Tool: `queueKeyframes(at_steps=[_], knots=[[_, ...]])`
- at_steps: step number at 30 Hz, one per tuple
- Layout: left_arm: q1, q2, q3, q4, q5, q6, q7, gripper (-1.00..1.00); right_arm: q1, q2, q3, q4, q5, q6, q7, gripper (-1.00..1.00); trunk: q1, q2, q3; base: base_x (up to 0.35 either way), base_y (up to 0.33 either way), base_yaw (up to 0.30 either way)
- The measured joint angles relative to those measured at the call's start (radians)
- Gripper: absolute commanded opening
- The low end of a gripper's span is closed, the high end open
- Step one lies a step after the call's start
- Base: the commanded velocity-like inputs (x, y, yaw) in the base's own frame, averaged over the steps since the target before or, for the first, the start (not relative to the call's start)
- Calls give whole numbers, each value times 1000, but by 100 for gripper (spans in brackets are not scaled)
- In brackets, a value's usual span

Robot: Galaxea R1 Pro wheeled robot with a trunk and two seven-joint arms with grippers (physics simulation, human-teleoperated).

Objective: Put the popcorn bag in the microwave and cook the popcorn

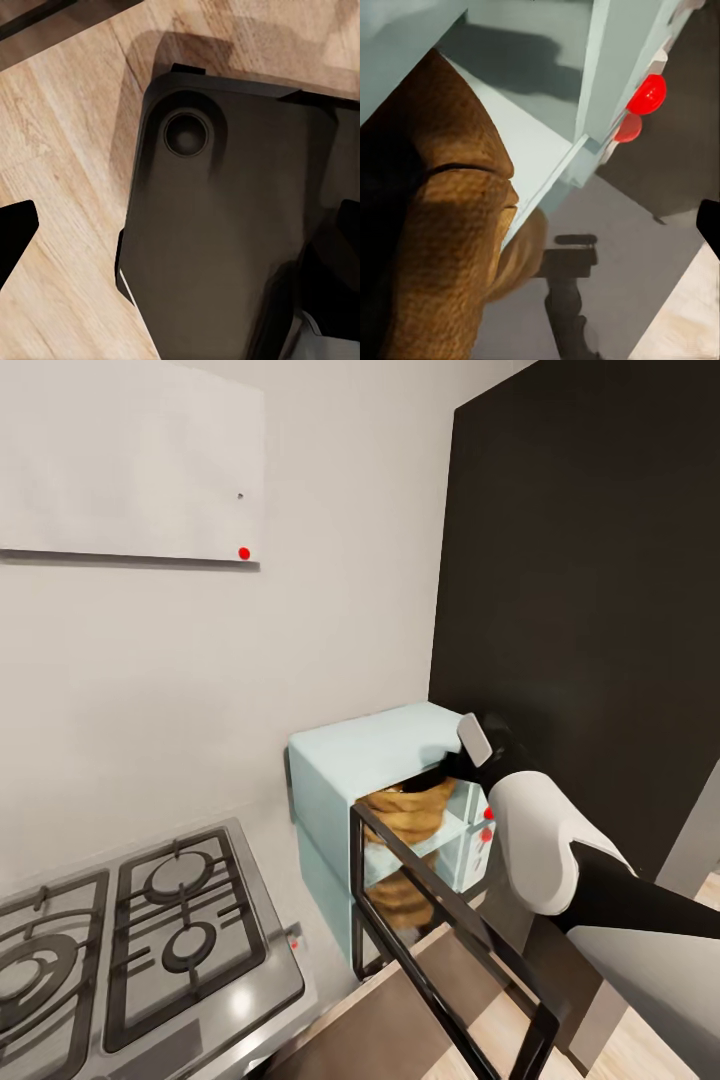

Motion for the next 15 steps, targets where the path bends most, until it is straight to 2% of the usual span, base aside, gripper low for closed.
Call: queueKeyframes(at_steps=[2, 4, 7, 15], knots=[[0, 0, 0, 0, 0, 0, 0, 100, 0, -2, 0, -1, 4, 1, -5, 100, 0, 0, 0, 0, 0, 0], [0, 0, 0, 0, 0, 0, 0, 100, 0, -10, 0, -2, 6, 16, 22, 100, 0, 0, 0, 0, 0, 0], [0, 0, 0, 0, 0, 0, 0, 100, 1, -3, 0, -11, 9, 52, 28, 100, 0, 0, 0, 0, 0, 0], [0, 0, 0, 0, 0, 0, 0, 100, 1, -8, -2, -13, 8, 80, 64, 100, 0, 1, 0, 0, 0, 0]])
